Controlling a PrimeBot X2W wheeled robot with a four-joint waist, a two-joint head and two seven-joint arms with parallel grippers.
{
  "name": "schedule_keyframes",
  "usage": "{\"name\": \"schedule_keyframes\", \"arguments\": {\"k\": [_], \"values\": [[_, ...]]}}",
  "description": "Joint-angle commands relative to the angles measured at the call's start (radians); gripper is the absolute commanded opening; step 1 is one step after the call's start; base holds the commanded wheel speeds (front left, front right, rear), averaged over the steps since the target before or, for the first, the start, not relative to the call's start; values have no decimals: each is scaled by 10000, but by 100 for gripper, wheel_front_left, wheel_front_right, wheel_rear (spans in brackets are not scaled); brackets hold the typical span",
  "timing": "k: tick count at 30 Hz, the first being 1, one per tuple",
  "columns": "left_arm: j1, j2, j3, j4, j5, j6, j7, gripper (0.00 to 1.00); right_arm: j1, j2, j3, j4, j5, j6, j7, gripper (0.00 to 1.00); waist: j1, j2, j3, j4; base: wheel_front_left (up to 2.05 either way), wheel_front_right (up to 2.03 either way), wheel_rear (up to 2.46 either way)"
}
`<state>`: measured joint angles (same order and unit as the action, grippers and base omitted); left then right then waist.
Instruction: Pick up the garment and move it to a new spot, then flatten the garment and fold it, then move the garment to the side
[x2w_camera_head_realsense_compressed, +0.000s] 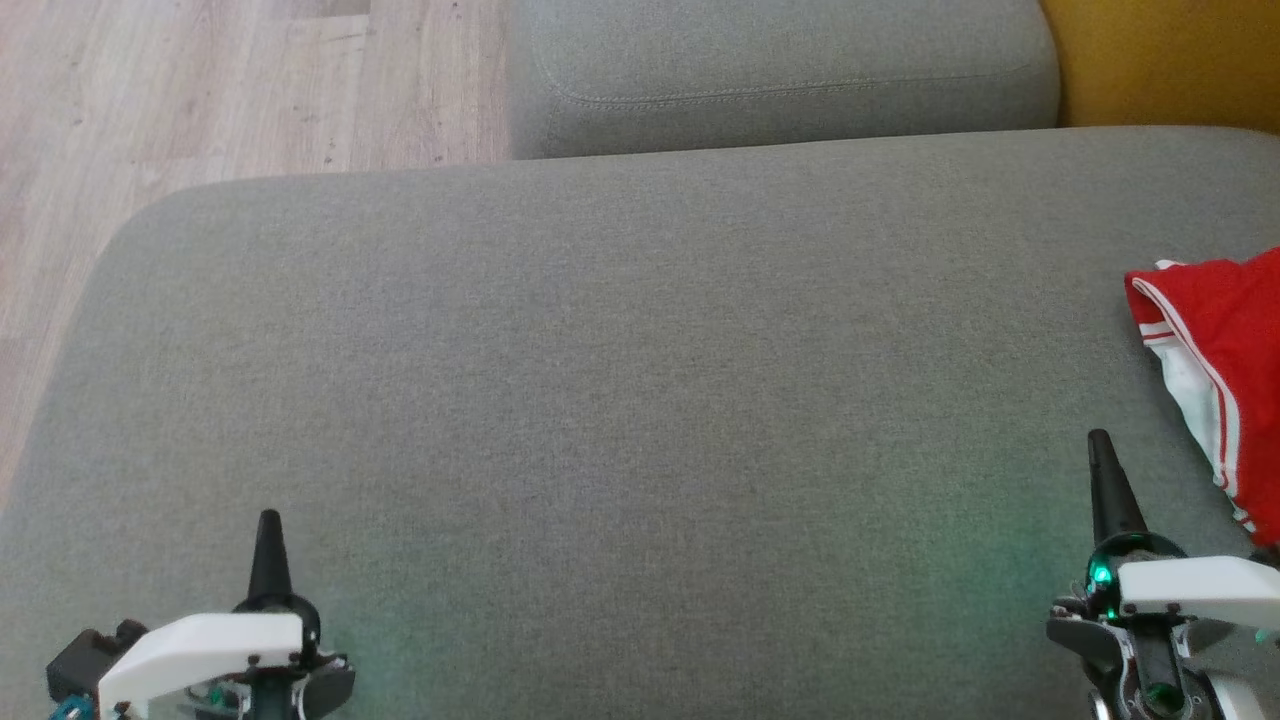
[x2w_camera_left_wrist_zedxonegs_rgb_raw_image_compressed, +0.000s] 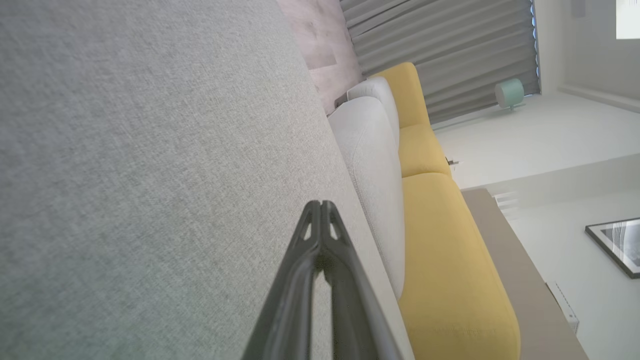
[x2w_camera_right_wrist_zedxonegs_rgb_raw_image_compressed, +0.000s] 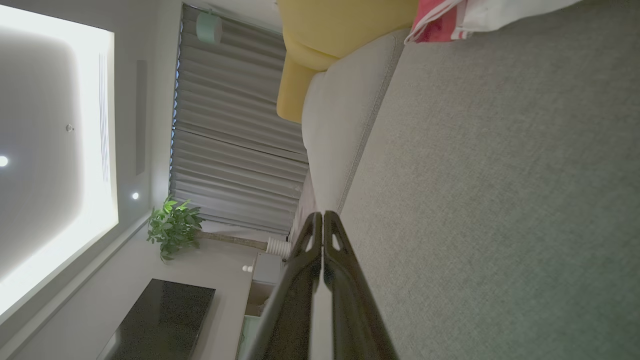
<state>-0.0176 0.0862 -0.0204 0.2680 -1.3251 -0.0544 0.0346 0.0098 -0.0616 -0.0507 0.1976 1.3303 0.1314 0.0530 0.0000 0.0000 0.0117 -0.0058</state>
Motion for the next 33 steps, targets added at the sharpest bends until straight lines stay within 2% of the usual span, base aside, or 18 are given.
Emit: {"name": "schedule_keyframes", "arguments": {"k": [1, 27, 33], "values": [[-576, 50, 422, -277, -258, -104, 63, 0, -573, -198, 97, -253, 306, -6, 38, 0, 0, 0, -4, 3, 0, 0, 0], [-890, -239, 1178, -232, -2971, -763, 655, 0, -1141, -188, -212, 446, 3132, -7, 266, 0, 0, 0, -85, 58, 0, 0, 0], [-891, -248, 1192, -232, -2960, -763, 665, 0, -1143, -167, -241, 448, 3108, -7, 289, 0, 0, 0, -85, 58, 0, 0, 0]]}}
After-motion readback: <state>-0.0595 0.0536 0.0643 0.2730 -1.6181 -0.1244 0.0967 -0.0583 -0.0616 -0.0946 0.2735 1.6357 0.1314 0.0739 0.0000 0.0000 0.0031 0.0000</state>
